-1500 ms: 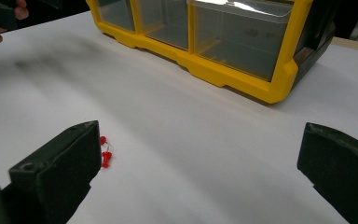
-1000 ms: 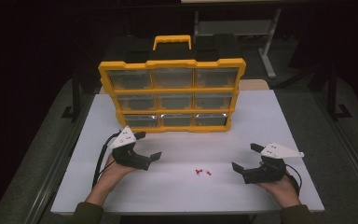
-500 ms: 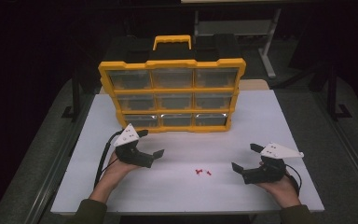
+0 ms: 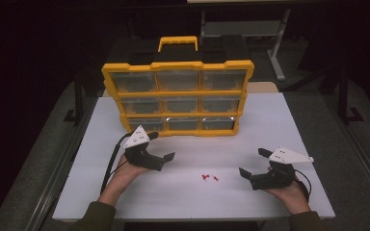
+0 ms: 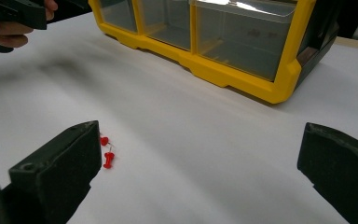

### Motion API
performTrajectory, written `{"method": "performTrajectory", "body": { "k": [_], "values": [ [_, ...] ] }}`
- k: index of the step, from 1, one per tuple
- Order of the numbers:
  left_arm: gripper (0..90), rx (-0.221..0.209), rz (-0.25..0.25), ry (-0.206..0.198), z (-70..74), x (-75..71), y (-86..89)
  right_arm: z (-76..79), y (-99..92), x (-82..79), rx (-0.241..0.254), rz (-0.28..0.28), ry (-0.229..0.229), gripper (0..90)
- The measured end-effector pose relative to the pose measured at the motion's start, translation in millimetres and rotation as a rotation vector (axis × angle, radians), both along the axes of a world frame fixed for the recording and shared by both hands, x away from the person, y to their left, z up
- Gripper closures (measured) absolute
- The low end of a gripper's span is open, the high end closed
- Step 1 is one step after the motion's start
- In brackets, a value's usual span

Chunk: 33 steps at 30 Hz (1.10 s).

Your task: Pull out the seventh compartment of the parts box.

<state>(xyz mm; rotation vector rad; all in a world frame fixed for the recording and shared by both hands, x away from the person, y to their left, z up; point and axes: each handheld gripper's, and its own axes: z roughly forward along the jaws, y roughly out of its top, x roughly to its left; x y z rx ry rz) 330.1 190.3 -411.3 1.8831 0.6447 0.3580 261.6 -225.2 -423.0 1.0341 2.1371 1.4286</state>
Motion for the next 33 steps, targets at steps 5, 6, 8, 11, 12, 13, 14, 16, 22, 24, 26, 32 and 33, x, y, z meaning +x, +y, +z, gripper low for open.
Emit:
{"method": "performTrajectory", "body": {
  "k": [5,6,8,11,12,13,14,16,22,24,26,32,33],
  "values": [
    [0.0,-0.001,-0.004,0.002,0.5,2.8,-2.7,-0.2,-0.3,0.3,-0.001,0.001,-0.002,0.0],
    [0.0,0.000,-0.005,0.000,0.6,3.6,-3.5,-0.2,-0.2,0.3,0.000,0.001,0.000,0.0],
    [0.0,0.001,-0.007,0.001,0.9,4.5,-5.4,-0.2,-0.3,0.4,0.000,0.000,0.000,0.0],
    [0.0,0.003,-0.015,0.000,0.0,5.5,-9.0,-0.3,-0.3,0.4,-0.001,0.000,0.001,0.0],
    [0.0,0.007,-0.018,0.002,-0.3,5.6,-9.9,-0.5,-0.5,0.6,-0.003,0.001,0.000,0.0],
    [0.0,0.006,-0.018,0.004,-0.6,5.9,-11.1,-0.5,-0.4,0.6,-0.003,0.001,0.002,0.0],
    [0.0,0.002,-0.021,0.002,-1.1,6.6,-12.0,-0.5,-0.3,0.8,-0.004,0.001,-0.001,0.0],
    [0.0,0.004,-0.022,0.006,-1.3,7.6,-13.6,-0.2,0.0,1.0,-0.002,0.001,-0.001,0.0],
    [0.0,-0.003,-0.030,0.000,-1.1,10.6,-20.8,0.3,0.3,3.1,-0.002,0.003,0.000,0.0],
    [0.0,-0.004,-0.031,-0.001,-2.2,11.7,-23.1,0.1,0.0,3.2,-0.002,0.003,0.001,0.0],
    [0.0,-0.001,-0.030,0.003,-3.2,13.2,-24.3,0.2,-0.4,2.9,-0.002,0.004,0.002,0.0],
    [0.0,-0.008,-0.024,-0.002,-4.2,16.5,-26.6,0.1,0.0,2.5,-0.001,0.002,0.005,0.0],
    [0.0,-0.011,-0.027,-0.004,-3.9,16.8,-26.3,0.1,0.1,2.4,-0.002,0.003,0.002,0.0]
  ]
}}
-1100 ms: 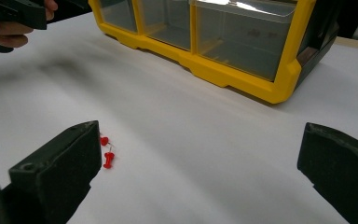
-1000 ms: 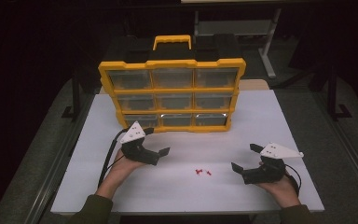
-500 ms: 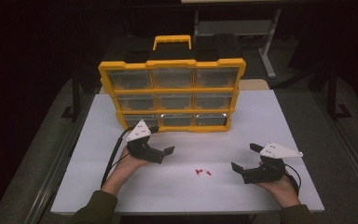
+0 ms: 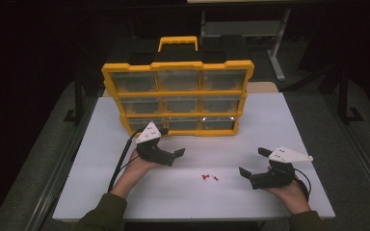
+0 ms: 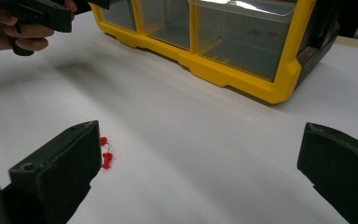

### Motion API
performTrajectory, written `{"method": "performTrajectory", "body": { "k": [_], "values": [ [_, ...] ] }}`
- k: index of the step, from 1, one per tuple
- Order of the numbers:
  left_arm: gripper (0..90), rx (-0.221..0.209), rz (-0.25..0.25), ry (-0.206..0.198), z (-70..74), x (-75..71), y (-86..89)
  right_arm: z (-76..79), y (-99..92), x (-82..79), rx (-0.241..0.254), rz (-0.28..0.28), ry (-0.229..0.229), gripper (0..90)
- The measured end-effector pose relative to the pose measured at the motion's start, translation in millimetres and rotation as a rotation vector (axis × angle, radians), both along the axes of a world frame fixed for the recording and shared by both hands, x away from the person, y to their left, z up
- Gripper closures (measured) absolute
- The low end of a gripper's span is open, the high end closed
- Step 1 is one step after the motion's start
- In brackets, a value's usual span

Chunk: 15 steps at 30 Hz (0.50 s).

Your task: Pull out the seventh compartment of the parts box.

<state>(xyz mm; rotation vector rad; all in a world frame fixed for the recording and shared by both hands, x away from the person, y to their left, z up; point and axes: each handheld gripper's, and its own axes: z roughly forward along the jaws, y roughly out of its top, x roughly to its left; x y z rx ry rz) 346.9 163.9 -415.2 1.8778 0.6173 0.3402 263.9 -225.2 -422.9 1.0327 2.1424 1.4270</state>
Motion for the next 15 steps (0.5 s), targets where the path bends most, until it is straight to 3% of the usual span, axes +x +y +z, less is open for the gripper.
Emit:
{"method": "performTrajectory", "body": {
  "k": [4,15],
  "values": [
    [0.0,-0.013,0.006,-0.011,1.5,1.1,2.0,-0.4,0.5,0.1,-0.002,0.006,0.001,0.0],
    [0.0,0.048,-0.016,-0.044,-1.6,-1.1,-3.1,-0.4,0.6,0.0,-0.002,0.004,0.011,0.0]
  ]
}}
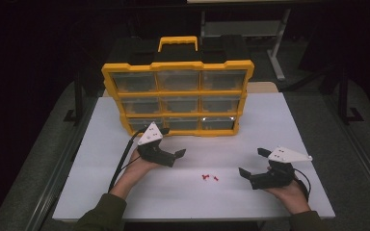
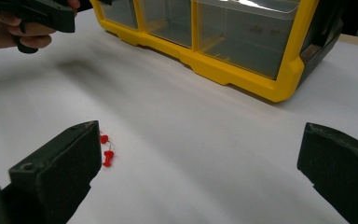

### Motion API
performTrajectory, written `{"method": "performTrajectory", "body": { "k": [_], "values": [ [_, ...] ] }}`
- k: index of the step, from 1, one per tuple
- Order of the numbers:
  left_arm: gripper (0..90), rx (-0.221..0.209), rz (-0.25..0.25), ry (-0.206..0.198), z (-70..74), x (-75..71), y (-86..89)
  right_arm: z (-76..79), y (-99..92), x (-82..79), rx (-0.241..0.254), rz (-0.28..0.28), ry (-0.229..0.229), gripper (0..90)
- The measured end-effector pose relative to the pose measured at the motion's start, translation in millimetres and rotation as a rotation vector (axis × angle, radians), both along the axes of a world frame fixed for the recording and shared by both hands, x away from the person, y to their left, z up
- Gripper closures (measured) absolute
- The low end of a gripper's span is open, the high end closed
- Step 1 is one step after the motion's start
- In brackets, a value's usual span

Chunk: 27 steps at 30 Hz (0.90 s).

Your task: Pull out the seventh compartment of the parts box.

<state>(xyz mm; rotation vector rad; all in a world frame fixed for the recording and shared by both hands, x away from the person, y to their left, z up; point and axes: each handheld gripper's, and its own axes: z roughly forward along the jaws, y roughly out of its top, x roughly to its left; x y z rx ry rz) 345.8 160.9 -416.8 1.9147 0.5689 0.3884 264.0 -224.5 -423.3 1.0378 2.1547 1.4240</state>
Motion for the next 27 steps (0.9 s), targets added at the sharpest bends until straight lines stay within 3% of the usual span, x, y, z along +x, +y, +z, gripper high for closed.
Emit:
{"method": "performTrajectory", "body": {
  "k": [13,27],
  "values": [
    [0.0,0.039,0.006,-0.044,-1.0,-2.1,-1.9,-0.8,0.1,0.3,-0.005,0.002,-0.002,0.0],
    [0.0,0.113,0.001,-0.106,-1.7,-4.7,-5.0,-1.1,0.2,0.5,-0.005,0.005,-0.002,0.0]
  ]
}}
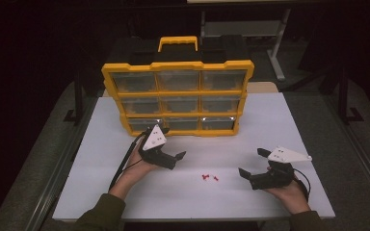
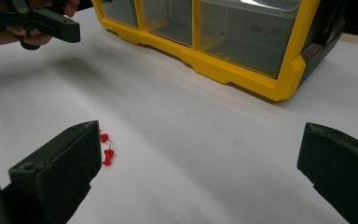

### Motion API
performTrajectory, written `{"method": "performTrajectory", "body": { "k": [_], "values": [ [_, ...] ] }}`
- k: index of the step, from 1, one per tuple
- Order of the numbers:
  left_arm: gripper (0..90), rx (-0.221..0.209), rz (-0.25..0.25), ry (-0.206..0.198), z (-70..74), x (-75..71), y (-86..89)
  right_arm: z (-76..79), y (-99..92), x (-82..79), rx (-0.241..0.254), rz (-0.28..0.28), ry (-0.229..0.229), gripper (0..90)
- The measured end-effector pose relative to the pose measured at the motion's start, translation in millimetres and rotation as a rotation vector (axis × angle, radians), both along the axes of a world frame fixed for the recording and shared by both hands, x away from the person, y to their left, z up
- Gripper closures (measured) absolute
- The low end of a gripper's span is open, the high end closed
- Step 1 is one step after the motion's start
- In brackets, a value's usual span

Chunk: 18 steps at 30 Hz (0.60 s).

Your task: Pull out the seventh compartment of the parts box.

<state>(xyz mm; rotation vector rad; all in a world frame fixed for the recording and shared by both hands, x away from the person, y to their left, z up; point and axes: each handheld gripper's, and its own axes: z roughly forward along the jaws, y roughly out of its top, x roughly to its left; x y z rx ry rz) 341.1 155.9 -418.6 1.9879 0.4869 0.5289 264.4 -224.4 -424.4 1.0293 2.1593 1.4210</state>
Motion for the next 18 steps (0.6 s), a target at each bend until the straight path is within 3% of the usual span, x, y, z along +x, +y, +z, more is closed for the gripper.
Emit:
{"method": "performTrajectory", "body": {
  "k": [18],
  "values": [
    [0.0,0.081,-0.005,-0.068,-1.7,-3.4,-3.6,-0.2,-0.1,-0.1,0.001,0.000,-0.001,0.0]
  ]
}}
